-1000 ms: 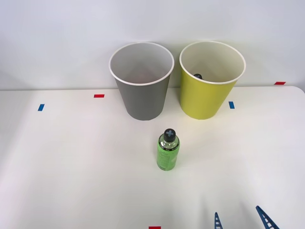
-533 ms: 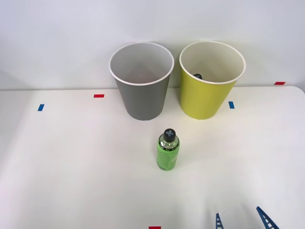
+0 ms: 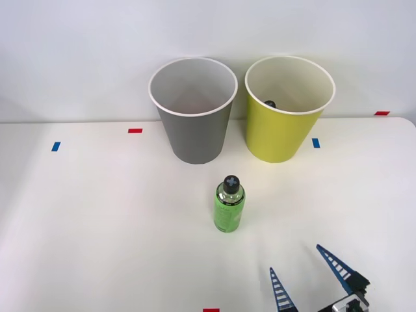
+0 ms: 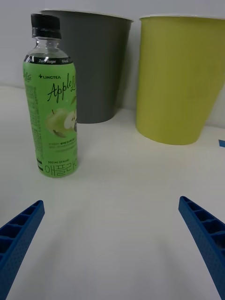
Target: Put cans in the gray bin, plastic bottles in the light green bin
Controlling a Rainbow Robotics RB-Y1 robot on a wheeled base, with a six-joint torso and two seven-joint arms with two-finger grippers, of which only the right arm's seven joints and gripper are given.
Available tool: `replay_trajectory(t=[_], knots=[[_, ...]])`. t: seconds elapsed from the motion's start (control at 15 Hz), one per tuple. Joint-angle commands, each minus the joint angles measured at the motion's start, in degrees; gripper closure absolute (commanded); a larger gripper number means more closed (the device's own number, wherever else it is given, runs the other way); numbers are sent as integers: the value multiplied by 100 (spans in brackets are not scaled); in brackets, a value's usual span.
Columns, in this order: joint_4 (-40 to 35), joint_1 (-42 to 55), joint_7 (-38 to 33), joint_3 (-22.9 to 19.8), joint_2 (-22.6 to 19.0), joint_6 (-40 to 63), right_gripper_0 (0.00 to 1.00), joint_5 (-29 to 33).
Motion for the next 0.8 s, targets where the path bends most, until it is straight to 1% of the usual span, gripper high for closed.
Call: replay_trajectory(t=[0.07,0.27,0.47,0.53,0.6,0.8], knots=[[-1,-634,54,523,-461,-4,0,-695],[8,-1231,80,892,-698,-4,0,-933],[8,-1548,45,1077,-786,-4,0,-1029],[43,-1689,19,1156,-759,-4,0,-1073],[219,-1987,-8,1270,-689,-13,0,-1117],[737,-2699,-60,1428,-505,-31,0,-1232]])
